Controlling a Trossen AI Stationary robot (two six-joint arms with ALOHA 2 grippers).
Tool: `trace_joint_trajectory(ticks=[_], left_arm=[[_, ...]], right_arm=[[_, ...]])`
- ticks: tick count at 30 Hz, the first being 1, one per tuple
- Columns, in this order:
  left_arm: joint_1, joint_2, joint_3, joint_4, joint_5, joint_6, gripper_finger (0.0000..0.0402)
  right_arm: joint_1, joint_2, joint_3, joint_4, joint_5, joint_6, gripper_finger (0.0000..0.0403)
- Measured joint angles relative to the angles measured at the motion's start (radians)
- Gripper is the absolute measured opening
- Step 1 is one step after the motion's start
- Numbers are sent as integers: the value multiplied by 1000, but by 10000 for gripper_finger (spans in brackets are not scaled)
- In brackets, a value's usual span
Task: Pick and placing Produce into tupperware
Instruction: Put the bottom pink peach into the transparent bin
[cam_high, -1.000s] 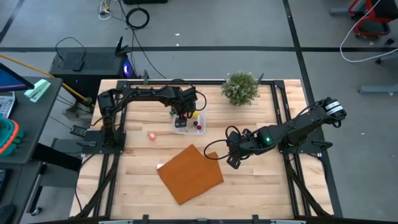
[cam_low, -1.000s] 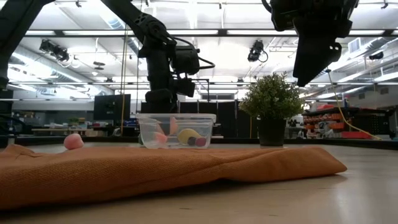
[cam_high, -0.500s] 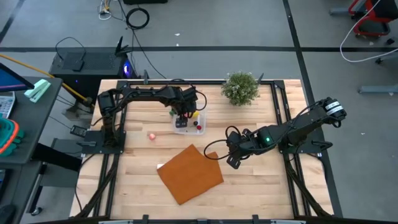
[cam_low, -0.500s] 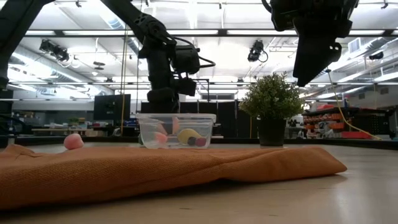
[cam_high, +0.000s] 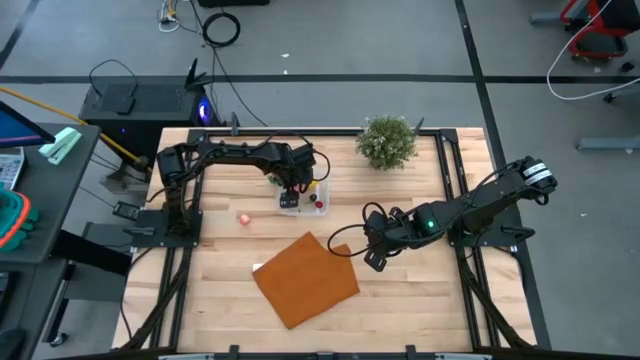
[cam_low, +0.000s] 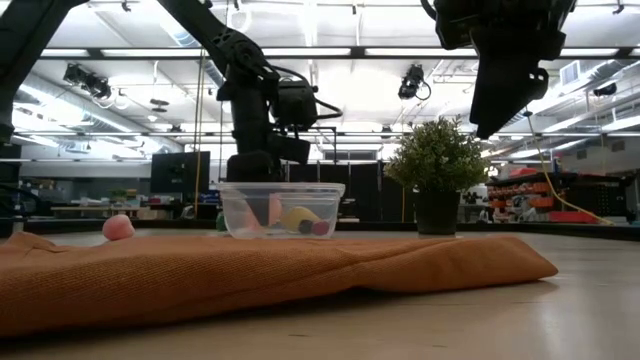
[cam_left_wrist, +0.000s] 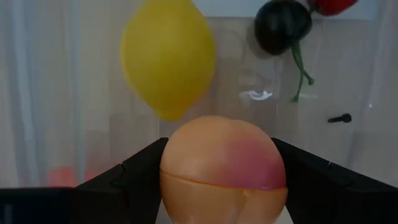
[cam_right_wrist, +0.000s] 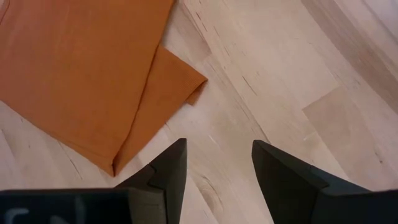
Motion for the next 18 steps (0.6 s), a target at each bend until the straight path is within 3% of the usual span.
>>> trace_joint_trajectory(ticks=[11, 18], left_arm=[[-2, 0, 0, 13, 0, -1, 280], [-2, 0, 0, 11, 0, 0, 309]], right_arm=[[0, 0, 0, 0, 0, 0, 151], [0, 0, 0, 0, 0, 0, 151]])
